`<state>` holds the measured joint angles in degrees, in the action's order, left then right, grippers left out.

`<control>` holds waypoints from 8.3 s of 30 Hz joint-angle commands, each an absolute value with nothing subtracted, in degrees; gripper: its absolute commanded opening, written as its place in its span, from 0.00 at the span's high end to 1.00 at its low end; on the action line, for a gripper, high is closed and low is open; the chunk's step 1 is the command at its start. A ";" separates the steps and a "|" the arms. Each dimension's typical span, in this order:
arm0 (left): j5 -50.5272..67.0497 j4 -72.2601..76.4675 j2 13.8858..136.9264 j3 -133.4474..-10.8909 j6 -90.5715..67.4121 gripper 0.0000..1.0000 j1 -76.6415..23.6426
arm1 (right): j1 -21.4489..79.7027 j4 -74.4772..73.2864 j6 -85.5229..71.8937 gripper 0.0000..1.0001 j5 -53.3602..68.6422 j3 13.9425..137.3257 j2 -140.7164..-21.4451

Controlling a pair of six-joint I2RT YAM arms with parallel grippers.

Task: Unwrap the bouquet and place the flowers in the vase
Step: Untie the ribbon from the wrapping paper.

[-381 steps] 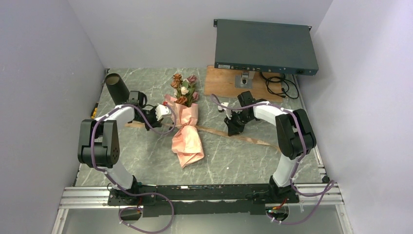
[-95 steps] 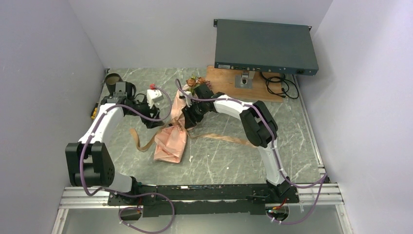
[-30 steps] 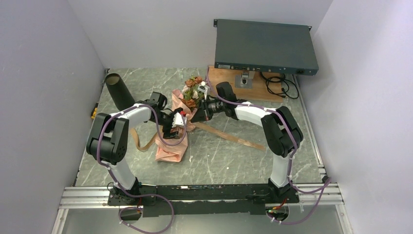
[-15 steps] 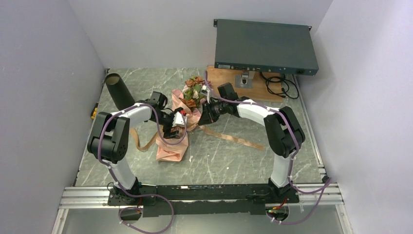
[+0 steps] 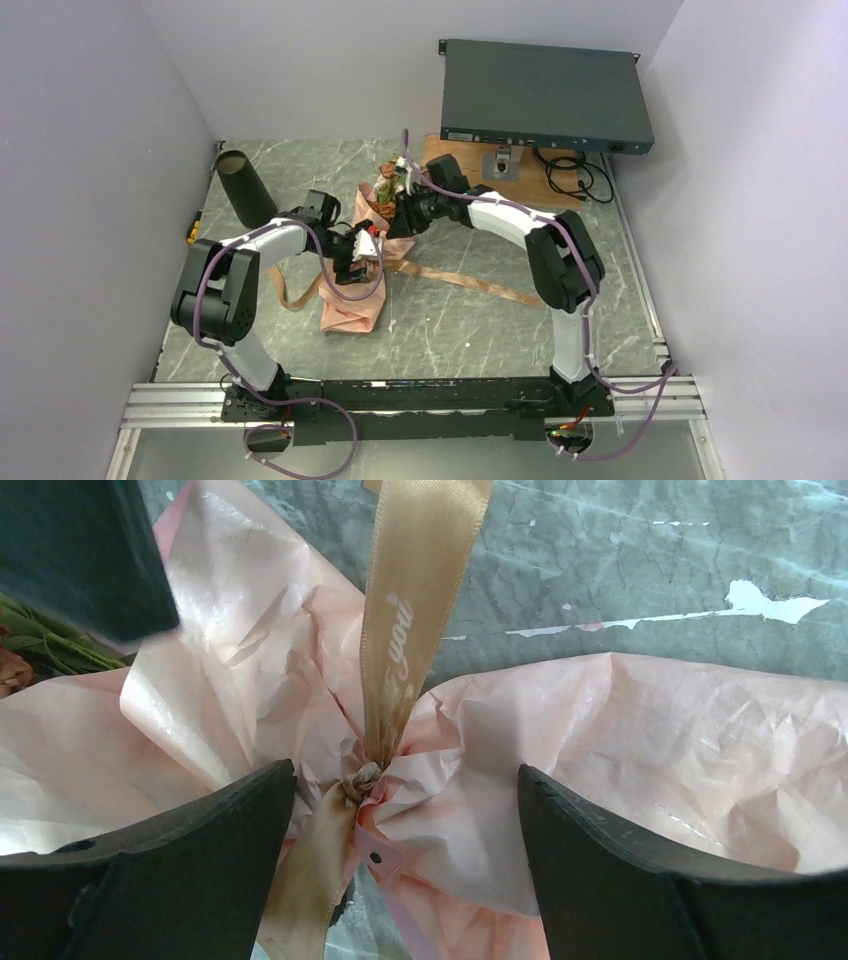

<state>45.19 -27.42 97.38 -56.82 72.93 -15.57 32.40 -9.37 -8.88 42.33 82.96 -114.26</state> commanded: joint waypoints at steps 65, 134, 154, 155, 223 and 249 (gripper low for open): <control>43.63 -35.93 83.12 -65.42 57.40 1.00 -7.22 | 35.84 -13.86 -1.10 0.84 25.66 89.36 -132.01; 35.59 -44.88 76.90 -54.68 68.43 1.00 -13.91 | 39.02 -12.57 4.03 1.00 27.65 92.42 -132.60; 41.34 -23.18 84.07 -60.08 54.61 0.52 -26.18 | 39.90 -11.73 1.56 1.00 30.28 91.46 -130.58; 41.05 -22.23 85.20 -60.38 54.21 0.52 -26.86 | 39.90 -11.52 1.54 1.00 30.21 91.35 -130.60; 37.30 -33.62 84.00 -54.00 55.00 0.54 -25.58 | 39.19 -20.26 -1.66 0.59 39.40 98.62 -118.96; 36.42 -31.40 81.95 -63.48 47.89 1.00 -24.96 | 39.53 -17.12 8.23 1.00 27.13 89.36 -129.39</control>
<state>34.22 -34.65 86.00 -57.93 52.66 -25.26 39.55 -16.12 4.12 32.97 91.72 -126.54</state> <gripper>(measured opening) 0.010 0.007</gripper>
